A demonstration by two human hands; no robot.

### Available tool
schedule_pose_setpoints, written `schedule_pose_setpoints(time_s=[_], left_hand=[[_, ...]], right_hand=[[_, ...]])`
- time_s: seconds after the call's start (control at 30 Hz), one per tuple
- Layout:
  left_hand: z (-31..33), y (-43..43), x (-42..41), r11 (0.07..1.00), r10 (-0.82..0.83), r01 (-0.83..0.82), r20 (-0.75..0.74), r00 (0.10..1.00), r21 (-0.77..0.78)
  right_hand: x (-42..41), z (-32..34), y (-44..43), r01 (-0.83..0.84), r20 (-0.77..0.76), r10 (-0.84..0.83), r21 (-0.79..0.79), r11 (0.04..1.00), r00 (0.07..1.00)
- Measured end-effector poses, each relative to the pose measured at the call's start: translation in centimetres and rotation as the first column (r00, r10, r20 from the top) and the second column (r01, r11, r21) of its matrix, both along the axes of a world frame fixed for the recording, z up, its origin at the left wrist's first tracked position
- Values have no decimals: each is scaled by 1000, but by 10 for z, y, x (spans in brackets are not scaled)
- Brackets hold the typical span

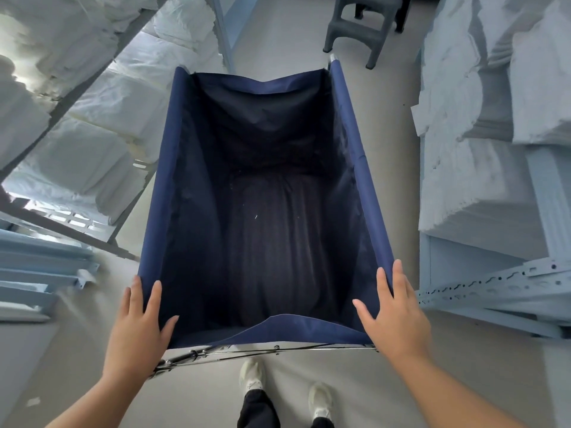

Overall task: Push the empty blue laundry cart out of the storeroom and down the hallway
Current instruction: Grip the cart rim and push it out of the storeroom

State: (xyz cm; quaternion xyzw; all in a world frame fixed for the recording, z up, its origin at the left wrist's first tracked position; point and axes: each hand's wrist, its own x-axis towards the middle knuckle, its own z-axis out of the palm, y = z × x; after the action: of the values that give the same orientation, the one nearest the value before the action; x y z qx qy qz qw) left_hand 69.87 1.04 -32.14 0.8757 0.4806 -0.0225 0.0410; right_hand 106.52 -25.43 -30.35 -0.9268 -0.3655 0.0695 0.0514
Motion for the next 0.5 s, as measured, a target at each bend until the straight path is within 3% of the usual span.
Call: schedule_pose_setpoints(time_s=[0.5], left_hand=[[0, -86, -11, 995, 101, -101, -1, 995, -4]], right_hand=[[13, 1, -46, -122, -3, 122, -15, 992, 993]])
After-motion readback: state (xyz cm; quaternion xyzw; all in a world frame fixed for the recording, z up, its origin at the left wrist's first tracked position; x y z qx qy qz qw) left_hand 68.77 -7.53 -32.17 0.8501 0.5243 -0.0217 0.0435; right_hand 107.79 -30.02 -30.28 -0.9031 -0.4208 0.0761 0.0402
